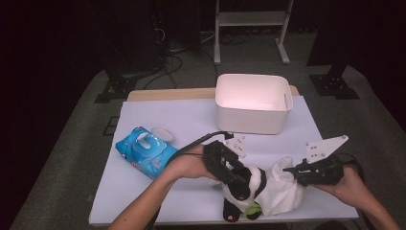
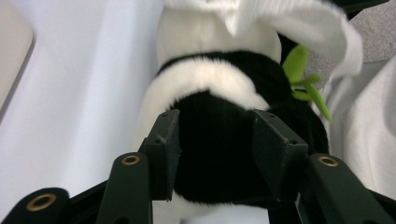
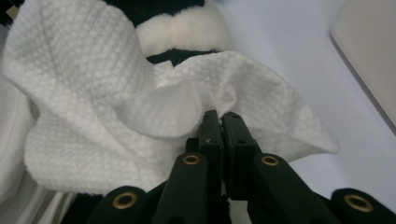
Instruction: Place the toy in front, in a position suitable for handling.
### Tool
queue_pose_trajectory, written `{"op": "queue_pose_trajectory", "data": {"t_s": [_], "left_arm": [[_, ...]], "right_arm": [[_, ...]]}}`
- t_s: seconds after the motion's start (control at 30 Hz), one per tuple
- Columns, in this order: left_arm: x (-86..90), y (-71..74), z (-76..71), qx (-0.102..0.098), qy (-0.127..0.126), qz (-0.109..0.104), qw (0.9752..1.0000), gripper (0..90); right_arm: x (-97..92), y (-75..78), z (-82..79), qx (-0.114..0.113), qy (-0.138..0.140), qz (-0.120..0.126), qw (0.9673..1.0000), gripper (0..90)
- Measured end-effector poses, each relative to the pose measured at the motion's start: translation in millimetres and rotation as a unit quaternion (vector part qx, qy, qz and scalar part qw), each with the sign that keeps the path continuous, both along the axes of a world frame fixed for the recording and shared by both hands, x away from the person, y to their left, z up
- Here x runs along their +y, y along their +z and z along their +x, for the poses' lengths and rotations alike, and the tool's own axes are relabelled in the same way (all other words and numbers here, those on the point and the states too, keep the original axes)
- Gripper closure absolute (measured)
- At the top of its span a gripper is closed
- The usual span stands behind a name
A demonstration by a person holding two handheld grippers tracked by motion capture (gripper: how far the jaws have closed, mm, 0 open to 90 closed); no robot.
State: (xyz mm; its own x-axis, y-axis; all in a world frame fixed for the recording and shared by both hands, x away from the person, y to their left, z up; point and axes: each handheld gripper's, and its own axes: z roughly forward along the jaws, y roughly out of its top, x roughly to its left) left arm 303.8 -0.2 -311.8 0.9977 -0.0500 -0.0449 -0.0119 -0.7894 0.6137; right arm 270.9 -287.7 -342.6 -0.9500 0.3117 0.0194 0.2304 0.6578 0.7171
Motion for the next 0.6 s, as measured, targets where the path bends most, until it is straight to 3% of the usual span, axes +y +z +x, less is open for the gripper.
{"op": "queue_pose_trajectory", "data": {"t_s": [0.17, 0.47, 0.6], "left_arm": [[-14.9, -2.9, 3.3, 0.005, -0.001, 0.009, 0.9999, 48.5], [-39.0, -21.9, 3.5, -0.002, -0.005, 0.053, 0.9986, 36.2], [-46.0, -35.4, 13.1, 0.043, 0.002, 0.057, 0.9975, 26.7]], "right_arm": [[3.4, 0.5, -2.1, -0.008, 0.010, -0.002, 0.9999, 86.8], [8.8, -1.9, -1.9, -0.010, 0.015, -0.007, 0.9998, 86.8], [12.7, -3.9, 0.1, -0.008, 0.024, -0.012, 0.9996, 86.9]]}}
